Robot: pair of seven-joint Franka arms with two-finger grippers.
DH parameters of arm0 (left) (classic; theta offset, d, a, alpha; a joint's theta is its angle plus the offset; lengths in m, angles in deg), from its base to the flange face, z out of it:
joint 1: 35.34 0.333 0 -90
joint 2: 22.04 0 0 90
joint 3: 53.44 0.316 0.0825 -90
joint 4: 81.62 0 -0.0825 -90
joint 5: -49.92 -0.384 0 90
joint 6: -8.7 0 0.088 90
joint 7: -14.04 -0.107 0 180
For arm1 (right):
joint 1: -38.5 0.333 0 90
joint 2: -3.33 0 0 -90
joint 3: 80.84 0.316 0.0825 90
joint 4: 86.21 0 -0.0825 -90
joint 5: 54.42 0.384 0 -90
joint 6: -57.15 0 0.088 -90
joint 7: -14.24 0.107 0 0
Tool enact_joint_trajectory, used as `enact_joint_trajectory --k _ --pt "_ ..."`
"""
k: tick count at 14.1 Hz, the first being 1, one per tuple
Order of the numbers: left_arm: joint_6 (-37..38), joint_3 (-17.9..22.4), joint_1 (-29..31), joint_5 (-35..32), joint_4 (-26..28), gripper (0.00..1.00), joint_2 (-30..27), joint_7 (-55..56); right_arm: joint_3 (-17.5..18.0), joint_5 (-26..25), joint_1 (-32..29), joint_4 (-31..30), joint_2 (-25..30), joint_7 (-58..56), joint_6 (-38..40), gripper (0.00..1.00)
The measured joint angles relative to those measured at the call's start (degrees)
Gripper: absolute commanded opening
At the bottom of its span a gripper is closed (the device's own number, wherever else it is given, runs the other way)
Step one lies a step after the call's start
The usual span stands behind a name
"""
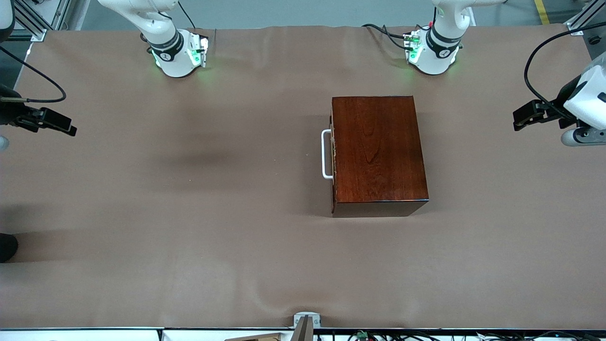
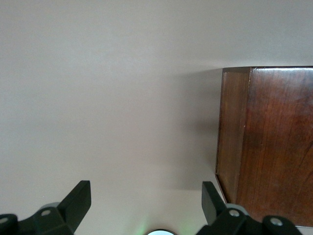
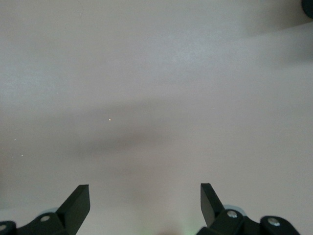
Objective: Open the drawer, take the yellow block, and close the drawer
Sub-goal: 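Move the left gripper toward the white drawer handle of the box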
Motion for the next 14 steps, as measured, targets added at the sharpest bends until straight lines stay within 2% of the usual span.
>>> enact_joint_trajectory --k 7,14 --pt "-0.1 -0.5 -1.3 0.0 -1.4 1.0 2.3 -0.2 0.0 0.0 0.0 0.0 0.0 0.0 0.0 1.0" --pt "-0.3 -0.9 -8.8 0.0 -2.1 1.0 6.8 9.3 -0.1 0.0 0.0 0.0 0.0 0.0 0.0 1.0"
